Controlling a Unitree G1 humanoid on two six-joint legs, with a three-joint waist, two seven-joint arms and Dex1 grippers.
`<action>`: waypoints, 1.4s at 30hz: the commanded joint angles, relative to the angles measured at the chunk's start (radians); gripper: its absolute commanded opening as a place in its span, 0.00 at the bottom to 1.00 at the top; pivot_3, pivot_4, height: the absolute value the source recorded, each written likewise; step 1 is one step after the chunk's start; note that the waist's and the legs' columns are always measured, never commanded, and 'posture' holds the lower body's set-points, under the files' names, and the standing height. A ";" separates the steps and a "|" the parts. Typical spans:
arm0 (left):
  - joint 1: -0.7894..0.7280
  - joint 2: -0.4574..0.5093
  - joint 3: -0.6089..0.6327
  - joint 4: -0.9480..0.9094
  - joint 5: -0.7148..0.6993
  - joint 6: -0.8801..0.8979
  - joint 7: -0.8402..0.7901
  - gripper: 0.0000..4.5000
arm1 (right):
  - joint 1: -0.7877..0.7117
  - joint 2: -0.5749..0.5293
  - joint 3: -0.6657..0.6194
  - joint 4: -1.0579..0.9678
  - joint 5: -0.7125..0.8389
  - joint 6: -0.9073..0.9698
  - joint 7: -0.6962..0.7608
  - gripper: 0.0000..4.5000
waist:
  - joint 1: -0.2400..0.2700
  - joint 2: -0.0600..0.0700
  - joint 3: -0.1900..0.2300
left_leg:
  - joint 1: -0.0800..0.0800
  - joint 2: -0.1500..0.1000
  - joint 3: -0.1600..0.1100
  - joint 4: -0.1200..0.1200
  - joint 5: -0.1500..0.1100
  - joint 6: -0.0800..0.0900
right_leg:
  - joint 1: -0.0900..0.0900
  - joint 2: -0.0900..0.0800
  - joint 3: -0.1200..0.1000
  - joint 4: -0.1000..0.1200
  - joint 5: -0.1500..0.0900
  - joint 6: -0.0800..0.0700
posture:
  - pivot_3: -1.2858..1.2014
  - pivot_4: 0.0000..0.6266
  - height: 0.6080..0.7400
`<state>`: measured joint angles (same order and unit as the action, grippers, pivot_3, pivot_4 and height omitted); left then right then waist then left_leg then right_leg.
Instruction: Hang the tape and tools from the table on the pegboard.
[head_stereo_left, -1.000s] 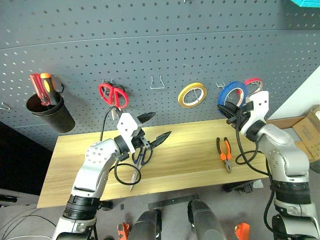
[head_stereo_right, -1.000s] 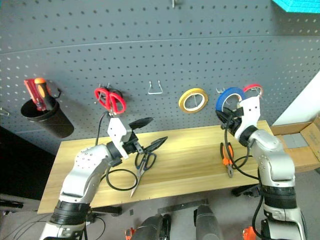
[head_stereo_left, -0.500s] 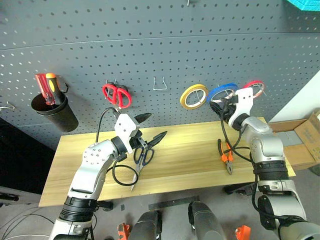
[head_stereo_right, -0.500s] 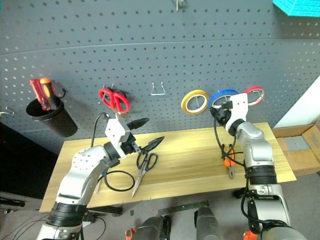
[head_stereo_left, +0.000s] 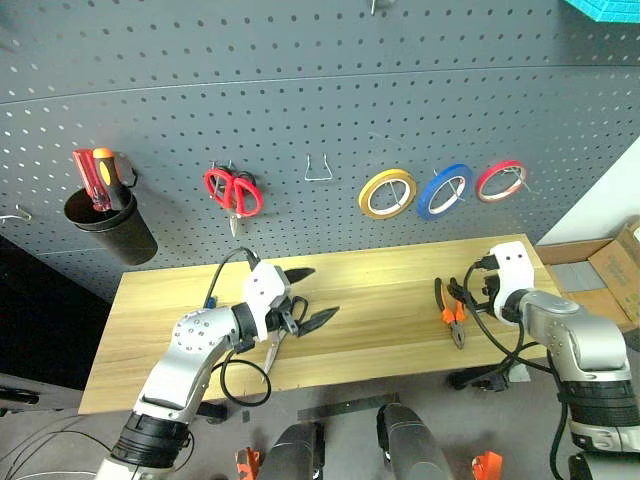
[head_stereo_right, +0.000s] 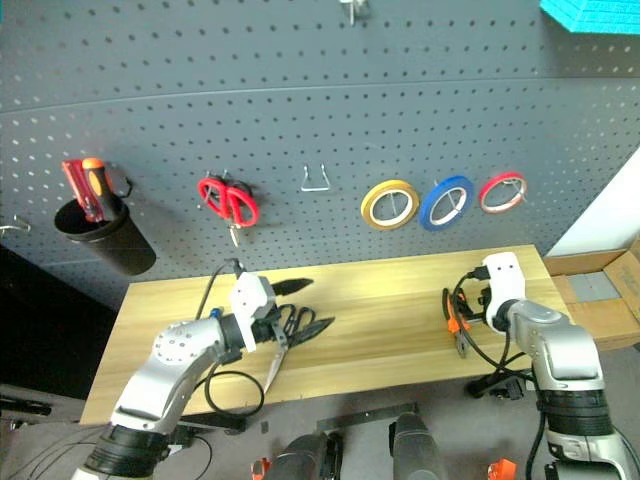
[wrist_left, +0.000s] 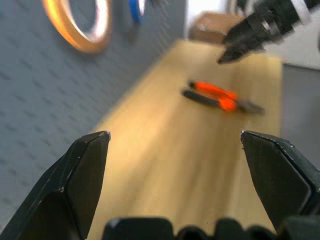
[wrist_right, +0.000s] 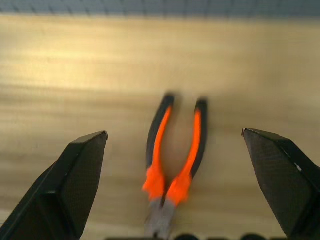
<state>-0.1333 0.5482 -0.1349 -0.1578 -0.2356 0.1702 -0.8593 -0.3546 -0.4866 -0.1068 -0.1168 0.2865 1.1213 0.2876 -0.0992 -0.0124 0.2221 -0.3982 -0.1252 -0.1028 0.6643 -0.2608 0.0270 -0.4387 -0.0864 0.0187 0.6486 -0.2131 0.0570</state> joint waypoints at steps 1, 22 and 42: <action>0.011 0.011 0.002 -0.010 0.033 -0.043 0.006 1.00 | -0.029 0.027 0.002 0.020 -0.022 0.085 -0.052 1.00 | 0.004 0.000 0.000 | 0.000 0.000 0.000 0.000 0.000 0.000 | 0.000 0.000 0.000 -0.001 0.000 0.000 | 0.44 0.37 1.00; 0.039 0.016 0.080 -0.145 -0.050 0.089 0.048 1.00 | -0.108 0.097 0.051 0.384 -0.092 -0.069 -0.050 1.00 | 0.015 0.000 0.000 | -0.001 0.000 -0.001 0.000 0.000 0.000 | 0.001 0.000 -0.001 -0.002 0.000 0.000 | 0.47 0.41 1.00; 0.035 0.054 0.121 -0.174 -0.063 0.120 0.064 1.00 | -0.141 0.096 0.113 0.463 -0.156 -0.087 -0.014 0.41 | 0.018 -0.001 0.002 | -0.001 0.000 -0.003 -0.001 0.000 0.000 | 0.001 0.000 -0.001 -0.003 0.000 0.000 | 0.48 0.44 1.00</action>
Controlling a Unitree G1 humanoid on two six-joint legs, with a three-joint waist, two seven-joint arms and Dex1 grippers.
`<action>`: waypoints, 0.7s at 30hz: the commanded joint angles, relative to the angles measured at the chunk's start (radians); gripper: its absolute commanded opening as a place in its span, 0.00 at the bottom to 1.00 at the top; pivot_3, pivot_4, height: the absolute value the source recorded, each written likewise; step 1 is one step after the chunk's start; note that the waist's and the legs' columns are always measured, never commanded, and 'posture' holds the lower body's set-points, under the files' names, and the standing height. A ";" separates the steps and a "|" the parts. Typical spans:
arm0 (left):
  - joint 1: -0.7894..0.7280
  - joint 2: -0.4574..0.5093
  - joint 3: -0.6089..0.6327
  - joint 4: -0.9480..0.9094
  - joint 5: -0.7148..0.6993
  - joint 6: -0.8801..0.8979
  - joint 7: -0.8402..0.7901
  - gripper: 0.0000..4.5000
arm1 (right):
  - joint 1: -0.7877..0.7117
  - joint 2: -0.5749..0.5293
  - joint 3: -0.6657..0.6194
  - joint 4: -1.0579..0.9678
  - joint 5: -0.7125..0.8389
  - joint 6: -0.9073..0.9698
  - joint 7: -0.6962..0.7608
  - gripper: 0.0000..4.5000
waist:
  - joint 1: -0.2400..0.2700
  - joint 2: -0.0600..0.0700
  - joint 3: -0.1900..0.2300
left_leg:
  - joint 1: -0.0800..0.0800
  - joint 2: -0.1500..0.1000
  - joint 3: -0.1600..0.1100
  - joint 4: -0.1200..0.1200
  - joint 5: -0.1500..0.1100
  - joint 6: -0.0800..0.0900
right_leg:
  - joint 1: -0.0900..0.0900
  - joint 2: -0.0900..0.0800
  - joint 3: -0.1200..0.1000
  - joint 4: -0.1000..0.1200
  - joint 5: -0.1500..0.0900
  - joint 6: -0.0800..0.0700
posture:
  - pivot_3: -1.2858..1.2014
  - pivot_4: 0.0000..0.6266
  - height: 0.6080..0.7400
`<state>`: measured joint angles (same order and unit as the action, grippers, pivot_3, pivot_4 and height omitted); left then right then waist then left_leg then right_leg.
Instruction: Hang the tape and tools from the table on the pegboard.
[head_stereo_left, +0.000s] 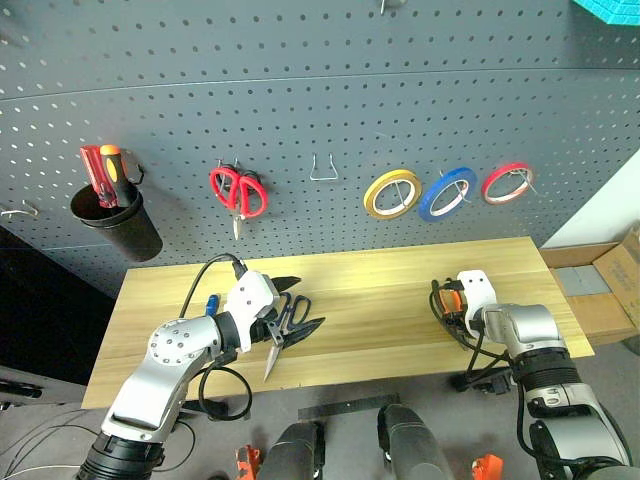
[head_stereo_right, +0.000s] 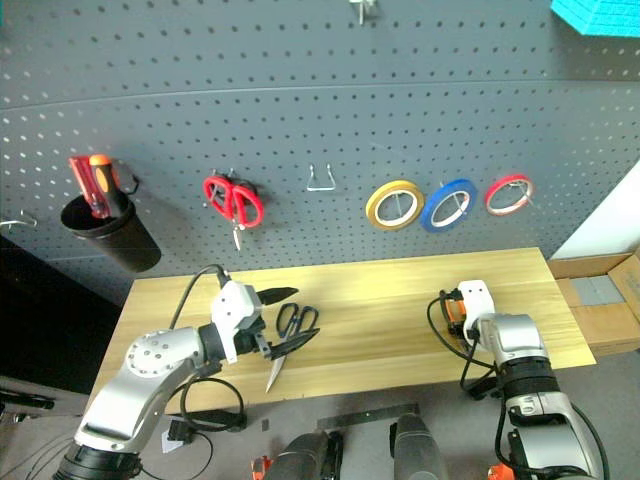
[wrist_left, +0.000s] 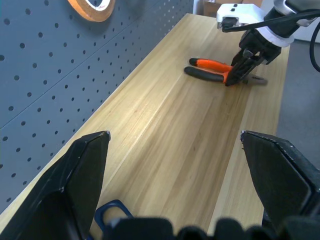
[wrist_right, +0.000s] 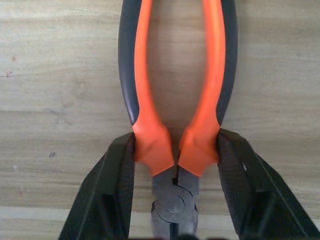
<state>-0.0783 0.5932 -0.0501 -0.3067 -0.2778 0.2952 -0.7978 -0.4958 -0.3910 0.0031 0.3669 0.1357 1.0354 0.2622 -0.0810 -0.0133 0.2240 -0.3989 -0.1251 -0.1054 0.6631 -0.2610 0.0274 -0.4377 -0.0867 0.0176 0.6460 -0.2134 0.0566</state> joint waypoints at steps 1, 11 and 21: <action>-0.021 0.007 0.037 -0.026 -0.022 -0.004 0.001 1.00 | 0.004 -0.012 0.015 -0.041 -0.007 0.003 0.025 0.41 | 0.000 -0.001 0.001 | 0.000 0.000 0.000 0.000 0.000 0.000 | 0.000 0.000 0.000 0.000 0.000 0.000 | 0.48 0.44 1.00; -0.085 0.017 0.187 -0.151 -0.190 0.118 0.036 1.00 | 0.209 -0.352 0.009 -0.752 0.327 -0.259 0.693 0.41 | 0.011 0.001 0.012 | -0.003 0.002 -0.002 -0.001 0.000 0.000 | -0.002 0.001 -0.003 -0.001 -0.003 0.002 | 0.49 0.34 1.00; -0.120 0.016 0.444 -0.260 -0.257 0.159 0.248 1.00 | -0.193 -0.070 -0.101 -0.685 0.533 -0.348 0.596 0.41 | 0.052 -0.004 0.009 | 0.000 0.001 -0.002 -0.001 0.003 -0.006 | 0.000 0.001 -0.003 -0.001 -0.001 0.001 | 0.54 0.29 1.00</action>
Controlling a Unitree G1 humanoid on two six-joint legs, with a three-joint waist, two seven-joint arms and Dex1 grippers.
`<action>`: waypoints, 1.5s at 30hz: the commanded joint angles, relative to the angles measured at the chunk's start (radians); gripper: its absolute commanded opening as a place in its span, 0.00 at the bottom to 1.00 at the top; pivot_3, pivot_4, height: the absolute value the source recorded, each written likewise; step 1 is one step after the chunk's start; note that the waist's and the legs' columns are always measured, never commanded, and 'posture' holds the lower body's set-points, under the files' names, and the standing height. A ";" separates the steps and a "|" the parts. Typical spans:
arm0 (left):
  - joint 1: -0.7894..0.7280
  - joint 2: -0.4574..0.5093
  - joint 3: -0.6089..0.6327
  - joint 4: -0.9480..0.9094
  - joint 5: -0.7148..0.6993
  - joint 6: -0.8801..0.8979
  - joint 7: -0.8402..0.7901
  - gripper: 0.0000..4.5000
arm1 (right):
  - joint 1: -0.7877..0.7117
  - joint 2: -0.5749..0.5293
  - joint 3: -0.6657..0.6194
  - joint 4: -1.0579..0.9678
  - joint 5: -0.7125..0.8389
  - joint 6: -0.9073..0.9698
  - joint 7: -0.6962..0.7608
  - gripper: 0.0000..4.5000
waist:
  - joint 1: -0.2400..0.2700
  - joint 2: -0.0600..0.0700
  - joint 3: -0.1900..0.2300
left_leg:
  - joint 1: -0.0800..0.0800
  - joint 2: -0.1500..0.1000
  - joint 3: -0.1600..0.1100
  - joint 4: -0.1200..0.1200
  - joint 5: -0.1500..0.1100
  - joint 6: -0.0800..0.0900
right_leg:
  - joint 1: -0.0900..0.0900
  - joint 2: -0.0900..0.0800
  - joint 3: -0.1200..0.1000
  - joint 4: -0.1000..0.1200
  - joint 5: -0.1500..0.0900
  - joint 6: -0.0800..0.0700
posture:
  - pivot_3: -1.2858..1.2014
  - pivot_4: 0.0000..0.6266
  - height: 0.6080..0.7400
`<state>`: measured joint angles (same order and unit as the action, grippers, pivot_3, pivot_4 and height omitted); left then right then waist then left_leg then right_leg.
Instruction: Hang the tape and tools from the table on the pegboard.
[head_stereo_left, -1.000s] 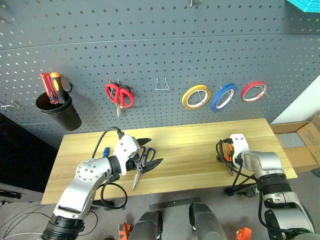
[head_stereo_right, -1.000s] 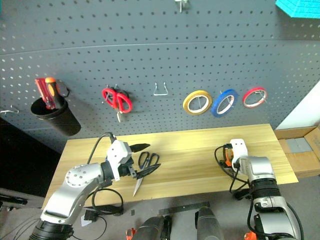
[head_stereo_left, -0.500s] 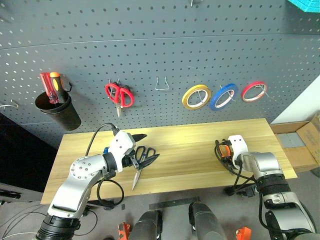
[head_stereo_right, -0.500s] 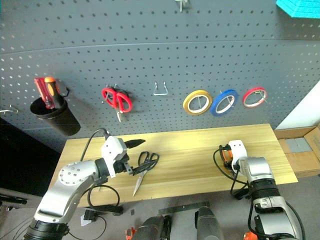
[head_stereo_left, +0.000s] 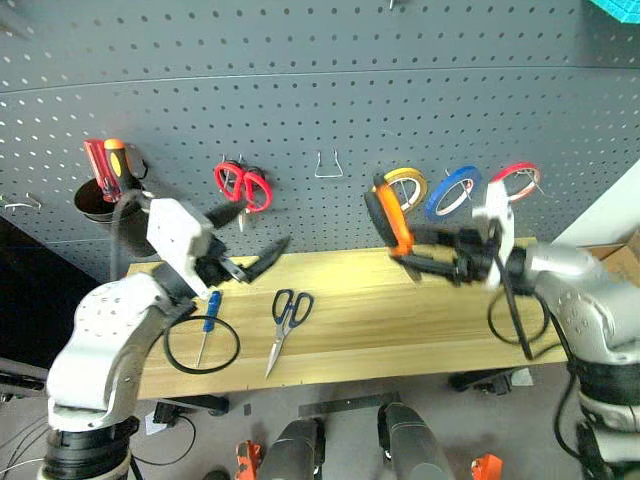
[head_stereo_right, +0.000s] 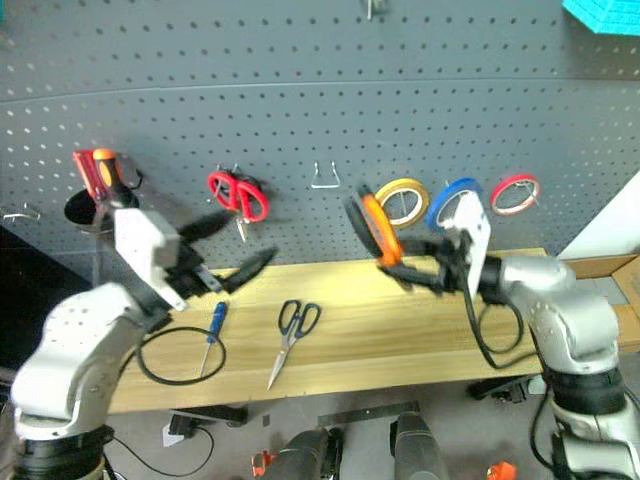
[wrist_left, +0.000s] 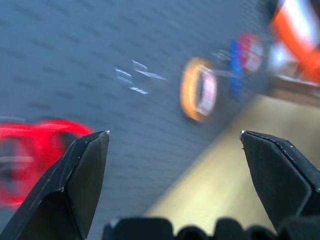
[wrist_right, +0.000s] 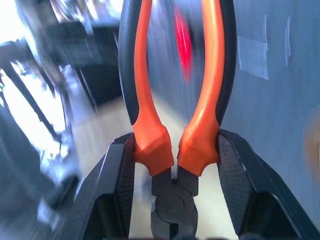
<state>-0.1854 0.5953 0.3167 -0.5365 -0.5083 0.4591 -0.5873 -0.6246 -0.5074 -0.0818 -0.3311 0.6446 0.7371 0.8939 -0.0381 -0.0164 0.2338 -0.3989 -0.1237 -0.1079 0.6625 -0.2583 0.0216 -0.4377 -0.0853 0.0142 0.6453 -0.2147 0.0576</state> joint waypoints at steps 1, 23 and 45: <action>-0.022 0.013 0.101 -0.025 -0.041 -0.003 0.050 1.00 | -0.099 0.072 -0.017 0.030 0.025 -0.065 -0.054 0.41 | 0.014 -0.002 -0.002 | 0.000 0.000 -0.001 0.000 0.000 0.000 | -0.001 0.000 0.000 0.000 0.000 -0.001 | 0.54 0.29 1.00; 0.025 -0.020 0.077 0.010 -0.038 -0.043 0.069 1.00 | -0.360 0.412 0.197 0.480 -0.535 -0.628 -0.527 0.41 | 0.055 -0.015 -0.010 | -0.001 -0.002 -0.001 0.000 0.002 -0.004 | -0.004 0.001 -0.001 0.002 0.001 -0.003 | 0.54 0.27 1.00; 0.037 0.028 0.079 -0.025 -0.057 0.009 0.088 1.00 | -0.337 0.535 0.174 0.891 -0.628 -0.905 -0.693 0.41 | 0.036 -0.014 -0.010 | 0.002 -0.002 -0.002 -0.001 0.003 -0.005 | -0.003 0.003 0.000 0.004 0.001 -0.004 | 0.57 0.31 1.00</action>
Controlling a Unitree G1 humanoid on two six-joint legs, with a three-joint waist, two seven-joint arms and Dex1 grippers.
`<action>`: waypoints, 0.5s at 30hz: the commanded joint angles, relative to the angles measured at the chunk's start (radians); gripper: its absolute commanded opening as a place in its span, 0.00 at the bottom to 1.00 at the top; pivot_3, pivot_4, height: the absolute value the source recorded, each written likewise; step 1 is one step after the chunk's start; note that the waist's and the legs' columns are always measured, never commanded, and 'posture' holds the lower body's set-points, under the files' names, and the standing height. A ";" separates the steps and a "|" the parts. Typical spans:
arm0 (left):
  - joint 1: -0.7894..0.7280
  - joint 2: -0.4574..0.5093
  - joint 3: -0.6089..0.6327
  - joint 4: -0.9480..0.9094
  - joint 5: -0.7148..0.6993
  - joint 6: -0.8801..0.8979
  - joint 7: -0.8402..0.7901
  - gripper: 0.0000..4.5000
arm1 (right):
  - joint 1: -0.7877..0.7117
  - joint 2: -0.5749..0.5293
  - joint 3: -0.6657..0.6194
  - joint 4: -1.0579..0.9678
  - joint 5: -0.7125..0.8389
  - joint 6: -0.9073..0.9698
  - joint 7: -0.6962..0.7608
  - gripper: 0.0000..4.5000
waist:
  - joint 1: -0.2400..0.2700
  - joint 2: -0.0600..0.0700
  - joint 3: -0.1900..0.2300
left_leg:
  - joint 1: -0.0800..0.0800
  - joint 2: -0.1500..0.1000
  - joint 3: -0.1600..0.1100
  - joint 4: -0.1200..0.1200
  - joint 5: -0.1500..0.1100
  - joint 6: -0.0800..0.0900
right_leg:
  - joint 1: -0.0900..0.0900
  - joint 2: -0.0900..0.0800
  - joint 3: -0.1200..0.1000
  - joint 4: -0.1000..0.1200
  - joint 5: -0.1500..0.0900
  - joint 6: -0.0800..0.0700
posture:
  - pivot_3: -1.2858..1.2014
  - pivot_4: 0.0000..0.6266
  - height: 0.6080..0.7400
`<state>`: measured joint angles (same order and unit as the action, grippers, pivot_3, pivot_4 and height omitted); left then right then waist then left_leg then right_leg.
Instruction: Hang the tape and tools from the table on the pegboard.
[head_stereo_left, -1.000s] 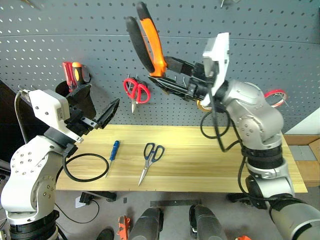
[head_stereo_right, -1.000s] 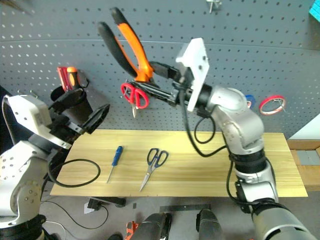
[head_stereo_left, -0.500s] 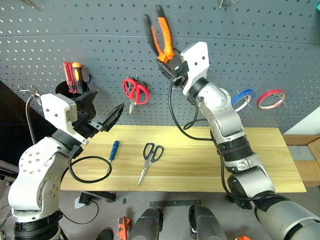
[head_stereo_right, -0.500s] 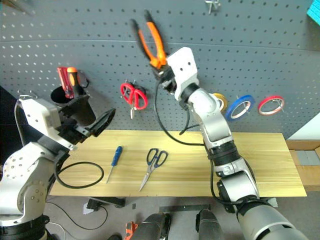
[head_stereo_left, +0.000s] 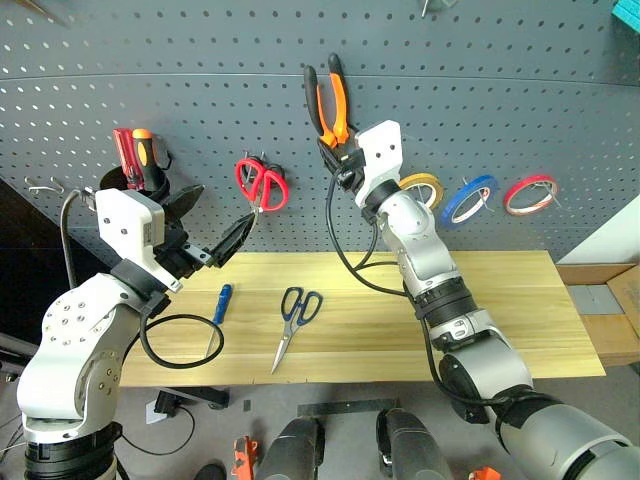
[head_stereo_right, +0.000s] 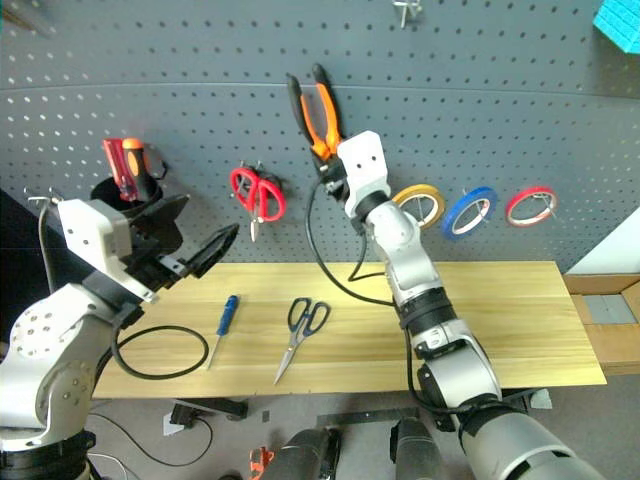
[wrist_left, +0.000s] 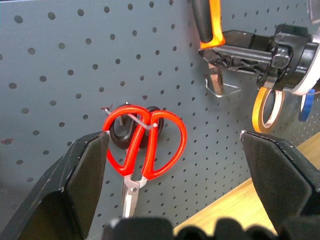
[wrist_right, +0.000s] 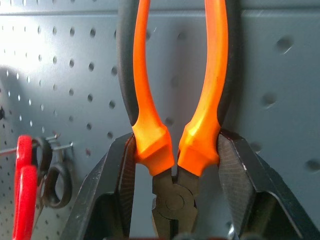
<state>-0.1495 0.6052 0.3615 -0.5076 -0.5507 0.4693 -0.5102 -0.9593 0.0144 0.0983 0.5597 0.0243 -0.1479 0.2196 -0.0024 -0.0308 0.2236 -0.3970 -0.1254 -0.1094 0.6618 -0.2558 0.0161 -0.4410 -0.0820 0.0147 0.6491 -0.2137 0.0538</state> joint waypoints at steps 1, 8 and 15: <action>0.002 0.020 0.036 -0.056 -0.014 0.000 0.011 1.00 | 0.001 0.016 -0.003 0.003 -0.015 -0.021 -0.023 0.41 | 0.000 0.000 0.000 | 0.000 0.000 0.000 0.000 0.000 0.000 | 0.000 0.000 0.000 0.000 0.000 0.000 | 0.57 0.31 1.00; 0.009 0.034 0.047 -0.058 -0.017 0.008 0.015 1.00 | 0.044 0.010 0.011 0.019 -0.090 0.032 -0.095 0.41 | 0.000 0.000 0.000 | 0.000 0.000 0.000 0.000 0.000 0.000 | 0.000 0.000 0.001 0.000 0.000 0.000 | 0.57 0.31 1.00; -0.008 0.041 0.036 -0.042 -0.012 0.010 0.015 1.00 | 0.115 0.038 0.025 -0.089 -0.090 0.104 -0.096 0.49 | 0.003 0.000 0.000 | 0.003 0.000 0.000 0.000 0.000 0.000 | 0.000 0.001 0.001 0.000 0.000 0.000 | 0.57 0.31 1.00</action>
<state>-0.1404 0.6312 0.3814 -0.5231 -0.5516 0.4897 -0.4941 -0.8616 0.0417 0.1160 0.5195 -0.0702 -0.0798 0.1194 0.0007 -0.0308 0.2233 -0.3935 -0.1251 -0.1096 0.6615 -0.2556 0.0156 -0.4409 -0.0814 0.0152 0.6490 -0.2137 0.0537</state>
